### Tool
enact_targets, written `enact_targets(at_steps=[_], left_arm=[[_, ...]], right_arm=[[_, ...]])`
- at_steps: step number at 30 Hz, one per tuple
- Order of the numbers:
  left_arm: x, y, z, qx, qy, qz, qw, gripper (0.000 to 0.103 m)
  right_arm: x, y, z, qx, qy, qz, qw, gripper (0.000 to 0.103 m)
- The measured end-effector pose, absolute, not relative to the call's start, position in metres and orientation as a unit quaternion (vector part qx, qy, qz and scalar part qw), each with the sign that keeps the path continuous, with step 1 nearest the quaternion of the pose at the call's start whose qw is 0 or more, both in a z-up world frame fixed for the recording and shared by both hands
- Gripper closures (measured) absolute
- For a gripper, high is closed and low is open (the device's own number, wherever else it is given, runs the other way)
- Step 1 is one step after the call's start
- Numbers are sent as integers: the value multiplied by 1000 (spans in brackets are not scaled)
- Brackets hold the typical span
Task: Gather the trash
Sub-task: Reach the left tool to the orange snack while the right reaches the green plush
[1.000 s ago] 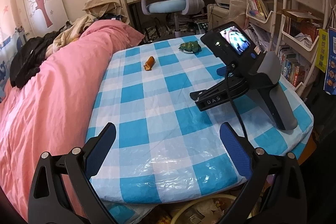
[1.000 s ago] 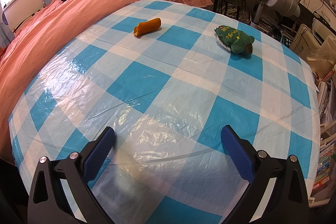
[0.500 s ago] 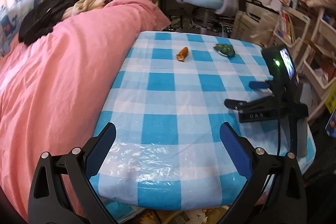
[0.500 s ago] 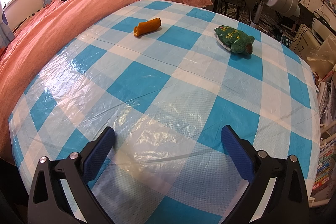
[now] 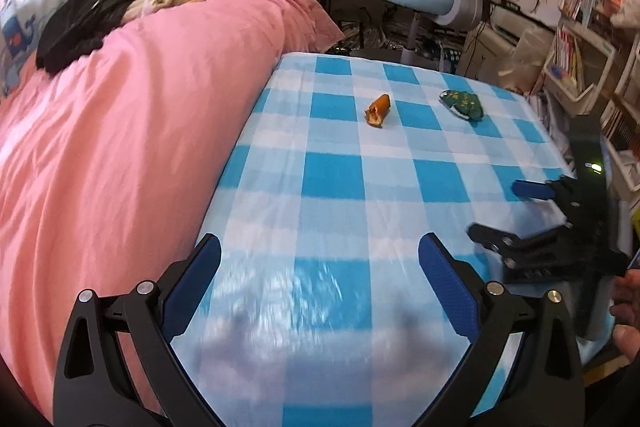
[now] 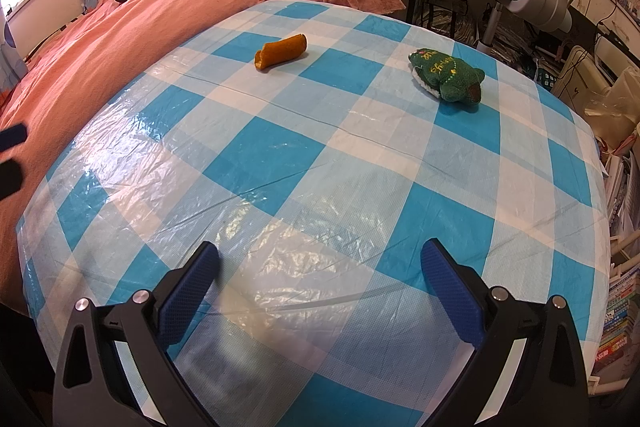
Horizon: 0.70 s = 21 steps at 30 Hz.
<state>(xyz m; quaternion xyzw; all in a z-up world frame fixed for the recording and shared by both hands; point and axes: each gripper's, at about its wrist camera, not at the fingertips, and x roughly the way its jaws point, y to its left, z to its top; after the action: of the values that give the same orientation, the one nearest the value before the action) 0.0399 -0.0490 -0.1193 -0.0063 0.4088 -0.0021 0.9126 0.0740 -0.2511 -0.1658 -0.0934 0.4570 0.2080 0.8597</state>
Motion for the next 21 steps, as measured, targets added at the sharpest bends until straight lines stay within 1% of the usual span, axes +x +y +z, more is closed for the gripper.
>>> enact_targets(at_steps=[11,21], left_arm=[[100,-78,-122,7,405,-7,914,8],[110,-109,-116,31,395,-23,918,8]], right_arm=[[75,-251,-166,-93,457,208,860,6],[75,-251,-166,-93,457,208,860,6]])
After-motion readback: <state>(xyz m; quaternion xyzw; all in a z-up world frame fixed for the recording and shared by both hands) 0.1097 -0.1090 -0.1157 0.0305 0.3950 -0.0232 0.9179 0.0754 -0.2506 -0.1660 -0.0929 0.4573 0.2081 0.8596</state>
